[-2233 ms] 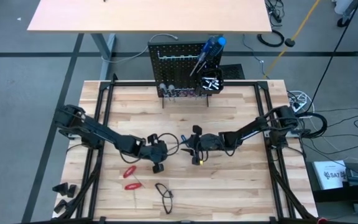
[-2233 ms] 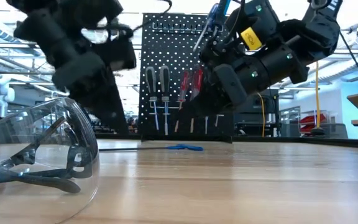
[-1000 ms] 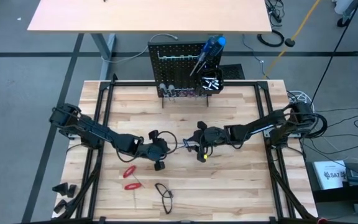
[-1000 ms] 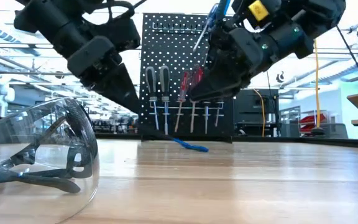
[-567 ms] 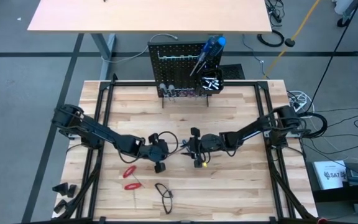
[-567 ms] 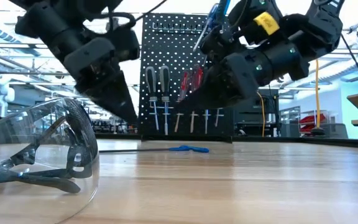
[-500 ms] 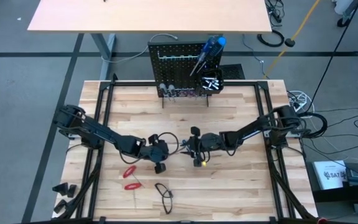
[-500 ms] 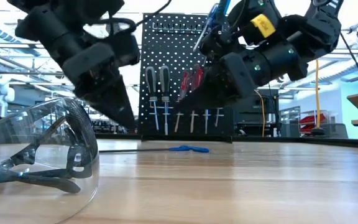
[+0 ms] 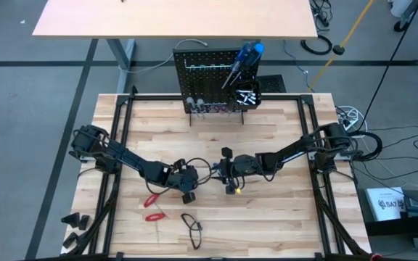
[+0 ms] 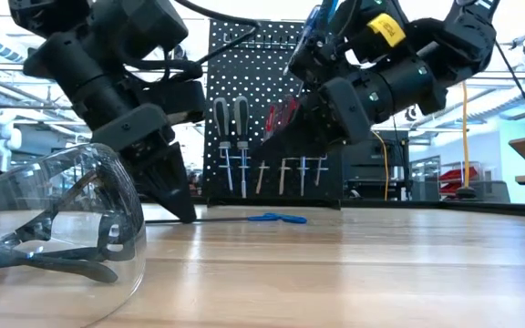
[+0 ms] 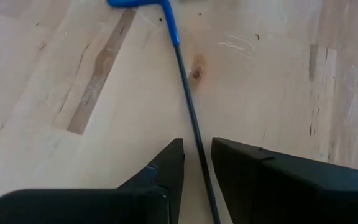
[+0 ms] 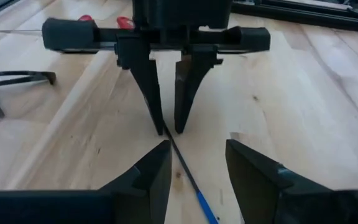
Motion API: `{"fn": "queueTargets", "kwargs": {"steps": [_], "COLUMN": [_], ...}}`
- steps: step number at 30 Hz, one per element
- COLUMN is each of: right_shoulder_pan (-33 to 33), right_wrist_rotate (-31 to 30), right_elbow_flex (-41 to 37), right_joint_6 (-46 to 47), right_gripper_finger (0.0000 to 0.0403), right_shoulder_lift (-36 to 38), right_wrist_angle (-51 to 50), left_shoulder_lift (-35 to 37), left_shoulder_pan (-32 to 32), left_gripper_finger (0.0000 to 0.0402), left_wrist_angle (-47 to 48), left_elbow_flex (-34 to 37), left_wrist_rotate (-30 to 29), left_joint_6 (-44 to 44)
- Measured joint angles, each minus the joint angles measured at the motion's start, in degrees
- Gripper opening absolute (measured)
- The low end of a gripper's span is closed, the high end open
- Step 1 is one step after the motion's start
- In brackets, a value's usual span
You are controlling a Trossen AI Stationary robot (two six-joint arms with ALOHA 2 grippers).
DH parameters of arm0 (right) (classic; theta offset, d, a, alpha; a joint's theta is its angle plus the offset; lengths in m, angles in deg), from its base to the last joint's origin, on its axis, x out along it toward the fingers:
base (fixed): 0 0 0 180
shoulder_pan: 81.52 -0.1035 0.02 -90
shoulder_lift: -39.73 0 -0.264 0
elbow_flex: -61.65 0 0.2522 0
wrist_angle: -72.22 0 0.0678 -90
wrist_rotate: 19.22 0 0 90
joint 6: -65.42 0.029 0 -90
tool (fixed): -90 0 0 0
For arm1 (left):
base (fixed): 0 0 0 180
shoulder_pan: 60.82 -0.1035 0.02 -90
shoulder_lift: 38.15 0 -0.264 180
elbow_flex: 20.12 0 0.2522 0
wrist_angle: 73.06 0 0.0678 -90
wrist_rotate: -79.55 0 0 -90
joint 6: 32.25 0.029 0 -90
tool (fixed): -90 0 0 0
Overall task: Hang tools onto peg board
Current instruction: Hang the pick tool on the pegboard
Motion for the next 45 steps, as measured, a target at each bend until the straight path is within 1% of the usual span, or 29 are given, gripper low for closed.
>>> {"fn": "queueTargets", "kwargs": {"steps": [3, 6, 8, 10, 12, 16, 23, 29, 33, 36, 38, 39, 42, 43, 45], "right_shoulder_pan": [0.0, 0.1, 0.2, 0.2, 0.2, 0.2, 0.2, 1.1, 1.0, 1.1, 1.1, 1.1, 1.1, 1.0, 1.0], "right_wrist_rotate": [0.0, 2.0, 3.9, 4.3, 4.5, 4.3, 4.2, 4.5, 4.8, 6.9, 7.1, 7.2, 7.5, 7.5, 7.4], "right_elbow_flex": [2.3, 5.4, 7.9, 10.3, 12.6, 15.9, 17.8, 17.9, 17.9, 18.0, 18.0, 18.0, 18.1, 18.1, 18.0], "right_joint_6": [-0.6, -1.1, -1.4, -2.1, -2.6, -2.8, -3.7, -1.9, -1.5, -0.7, 0.5, 0.8, 0.1, -0.4, -0.3], "right_gripper_finger": [0.0143, 0.0143, 0.0143, 0.0143, 0.0143, 0.0143, 0.0143, 0.0143, 0.0143, 0.0141, 0.0125, 0.0108, 0.0028, 0.0015, 0.0008], "right_shoulder_lift": [-1.7, -5.7, -8.6, -10.6, -11.6, -12.4, -12.4, -13.5, -14.6, -15.4, -15.4, -15.4, -15.4, -15.4, -15.5], "right_wrist_angle": [-0.9, -2.3, -5.3, -9.4, -12.7, -15.5, -21.2, -20.2, -18.2, -17.6, -18.3, -19.0, -20.6, -20.6, -20.4], "left_shoulder_lift": [-0.6, -0.9, -1.0, -1.0, -1.0, -0.7, 2.4, 4.4, 4.4, 4.5, 4.5, 4.5, 4.6, 4.6, 4.6], "left_shoulder_pan": [0.2, 0.3, 0.3, 0.4, 0.4, 0.4, 0.4, 0.5, 0.5, 0.5, 0.5, 0.5, 0.4, 0.4, 0.4], "left_gripper_finger": [0.0081, 0.0049, 0.0021, 0.0008, 0.0007, 0.0003, 0.0001, 0.0001, 0.0001, 0.0001, 0.0001, 0.0001, 0.0011, 0.0016, 0.0031], "left_wrist_angle": [0.3, 0.3, 0.4, 0.4, 0.5, 0.6, 1.5, 2.7, 2.2, 1.8, 1.7, 1.6, 1.3, 1.3, 1.4], "left_elbow_flex": [-0.1, -0.1, -0.1, 0.0, 0.0, 0.0, 0.3, -0.5, -1.7, -2.4, -2.8, -3.1, -3.5, -3.5, -3.5], "left_wrist_rotate": [0.0, 0.1, 0.1, 0.3, 0.3, 0.4, 2.0, 4.8, 4.3, 3.2, 2.0, 1.5, -0.1, -0.5, -0.6], "left_joint_6": [2.5, 2.5, 2.5, 2.5, 2.8, 4.5, 6.0, 8.9, 10.2, 10.4, 10.4, 10.3, 10.4, 10.3, 10.6]}}
